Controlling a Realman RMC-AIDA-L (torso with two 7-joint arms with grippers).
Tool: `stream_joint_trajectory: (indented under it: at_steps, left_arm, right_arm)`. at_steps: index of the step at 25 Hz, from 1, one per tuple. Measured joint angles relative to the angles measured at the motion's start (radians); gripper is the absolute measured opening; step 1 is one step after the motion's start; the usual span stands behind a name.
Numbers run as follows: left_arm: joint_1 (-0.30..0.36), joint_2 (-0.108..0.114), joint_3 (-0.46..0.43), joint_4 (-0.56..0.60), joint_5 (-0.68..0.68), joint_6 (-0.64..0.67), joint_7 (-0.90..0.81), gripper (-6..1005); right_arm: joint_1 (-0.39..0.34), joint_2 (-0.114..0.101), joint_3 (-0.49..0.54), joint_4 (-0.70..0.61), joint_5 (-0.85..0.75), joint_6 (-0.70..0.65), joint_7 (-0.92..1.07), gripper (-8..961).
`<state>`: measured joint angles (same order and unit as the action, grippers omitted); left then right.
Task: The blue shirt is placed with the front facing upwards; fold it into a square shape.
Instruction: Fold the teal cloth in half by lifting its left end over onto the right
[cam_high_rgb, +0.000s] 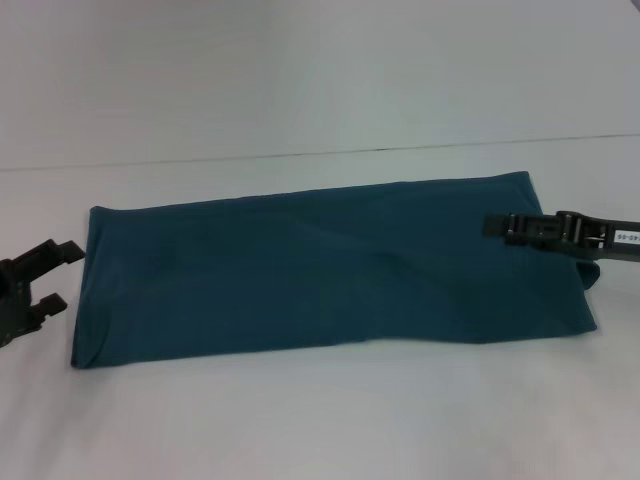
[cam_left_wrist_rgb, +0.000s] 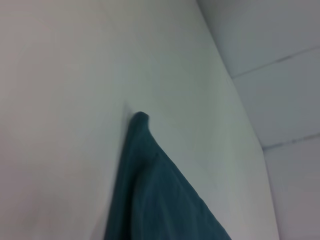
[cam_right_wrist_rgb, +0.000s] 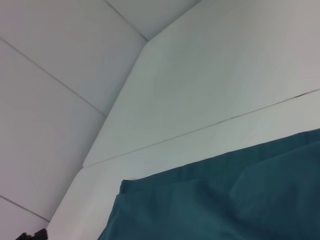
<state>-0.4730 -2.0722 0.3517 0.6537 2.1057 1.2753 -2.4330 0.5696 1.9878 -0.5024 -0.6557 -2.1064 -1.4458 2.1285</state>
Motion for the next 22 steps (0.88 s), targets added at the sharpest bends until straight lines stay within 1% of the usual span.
stream_joint_trajectory:
  at_steps: [3, 7, 8, 9, 13, 22]
  left_arm:
    - [-0.007, -0.016, 0.003, -0.01, -0.015, -0.03, 0.01, 936]
    - [-0.026, -0.025, 0.01, -0.016, -0.015, -0.071, 0.012, 936]
    - [-0.042, -0.025, 0.031, -0.035, -0.011, -0.113, 0.012, 937]
    - [-0.042, -0.025, 0.031, -0.035, -0.011, -0.113, 0.012, 937]
    - [-0.064, -0.019, 0.088, -0.071, -0.009, -0.177, 0.011, 937]
    - [-0.063, -0.025, 0.134, -0.091, -0.005, -0.227, 0.003, 937]
  right_arm:
    - [0.007, 0.006, 0.001, 0.009, 0.0, 0.012, -0.012, 703]
    - [0.012, 0.008, 0.006, 0.02, 0.001, 0.032, -0.013, 703]
    - [0.012, 0.008, 0.007, 0.021, 0.001, 0.034, -0.013, 704]
    - [0.012, 0.008, 0.007, 0.022, 0.001, 0.036, -0.013, 704]
    - [0.012, 0.008, 0.007, 0.022, 0.002, 0.048, -0.009, 704]
    - [0.008, 0.004, 0.01, 0.022, 0.003, 0.047, -0.004, 704]
